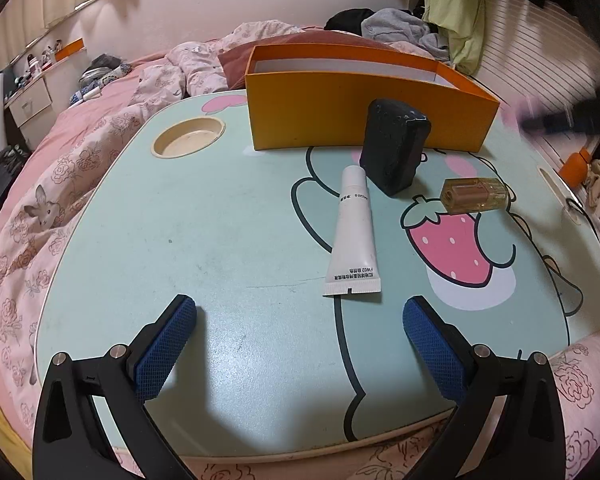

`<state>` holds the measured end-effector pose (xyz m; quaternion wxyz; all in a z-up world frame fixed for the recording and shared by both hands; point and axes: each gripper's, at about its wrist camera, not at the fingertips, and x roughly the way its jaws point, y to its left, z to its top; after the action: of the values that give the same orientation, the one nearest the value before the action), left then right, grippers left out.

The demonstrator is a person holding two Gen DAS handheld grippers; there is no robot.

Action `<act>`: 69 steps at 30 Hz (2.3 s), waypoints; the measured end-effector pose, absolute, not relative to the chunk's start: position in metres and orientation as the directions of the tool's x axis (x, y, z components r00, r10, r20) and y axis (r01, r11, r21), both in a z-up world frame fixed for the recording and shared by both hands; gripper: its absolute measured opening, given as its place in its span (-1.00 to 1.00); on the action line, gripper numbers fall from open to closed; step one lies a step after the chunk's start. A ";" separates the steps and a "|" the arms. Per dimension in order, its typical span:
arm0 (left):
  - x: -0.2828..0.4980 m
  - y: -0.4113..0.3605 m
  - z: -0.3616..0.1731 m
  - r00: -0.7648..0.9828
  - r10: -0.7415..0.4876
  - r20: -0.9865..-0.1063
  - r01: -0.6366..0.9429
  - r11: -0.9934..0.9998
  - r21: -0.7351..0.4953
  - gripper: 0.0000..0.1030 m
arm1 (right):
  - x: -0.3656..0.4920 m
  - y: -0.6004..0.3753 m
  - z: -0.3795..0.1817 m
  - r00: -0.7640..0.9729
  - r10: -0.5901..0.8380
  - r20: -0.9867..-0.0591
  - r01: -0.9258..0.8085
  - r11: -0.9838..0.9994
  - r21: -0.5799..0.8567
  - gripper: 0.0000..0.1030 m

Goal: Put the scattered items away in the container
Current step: 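Place the pink heart item on the table and open the right tool, then reach into the box and grasp the keychain figurine with the left tool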

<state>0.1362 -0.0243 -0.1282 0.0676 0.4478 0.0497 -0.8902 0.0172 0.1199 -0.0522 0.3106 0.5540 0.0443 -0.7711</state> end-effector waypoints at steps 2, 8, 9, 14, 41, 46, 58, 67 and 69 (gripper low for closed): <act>0.136 -0.024 -0.128 -0.590 -0.076 -0.804 0.165 -0.986 -0.028 0.99 | 0.025 0.122 -0.068 -0.171 -0.429 -0.887 0.522 -0.803 0.288 -0.64; 0.137 -0.024 -0.128 -0.590 -0.076 -0.804 0.165 -0.986 -0.028 0.99 | 0.033 0.122 -0.084 -0.240 -0.450 -0.860 0.521 -0.808 0.277 -0.60; 0.137 -0.024 -0.128 -0.590 -0.076 -0.804 0.165 -0.986 -0.028 0.99 | 0.035 0.126 -0.082 -0.283 -0.444 -0.850 0.504 -0.823 0.262 -0.34; 0.136 -0.024 -0.128 -0.590 -0.076 -0.804 0.165 -0.986 -0.027 0.99 | 0.061 0.148 -0.074 -0.421 -0.484 -0.767 0.489 -0.834 0.257 0.23; 0.133 -0.026 -0.113 -0.592 -0.024 -0.805 0.129 -0.990 -0.065 0.95 | 0.094 0.133 -0.115 -0.497 -0.261 -0.827 0.460 -0.888 0.004 0.75; 0.110 -0.031 -0.029 -0.723 0.062 -0.688 0.040 -0.990 -0.132 0.90 | 0.094 0.133 -0.115 -0.498 -0.264 -0.826 0.462 -0.887 0.005 0.76; -0.100 0.043 -0.065 -0.262 0.314 -0.912 -0.022 -0.947 -0.320 0.34 | 0.094 0.135 -0.115 -0.500 -0.274 -0.821 0.464 -0.886 0.014 0.78; -0.114 0.049 -0.113 -0.163 0.409 -0.898 0.048 -0.906 -0.421 -0.07 | 0.092 0.138 -0.116 -0.499 -0.285 -0.818 0.457 -0.889 0.031 0.80; -0.116 0.040 -0.119 -0.147 0.468 -0.872 0.084 -0.872 -0.482 -0.16 | 0.092 0.137 -0.116 -0.499 -0.285 -0.818 0.457 -0.889 0.031 0.81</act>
<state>-0.1162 0.0400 -0.1190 -0.1322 0.6397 0.2156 -0.7259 0.0922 0.1371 -0.1158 0.2156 0.4516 0.0952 -0.8606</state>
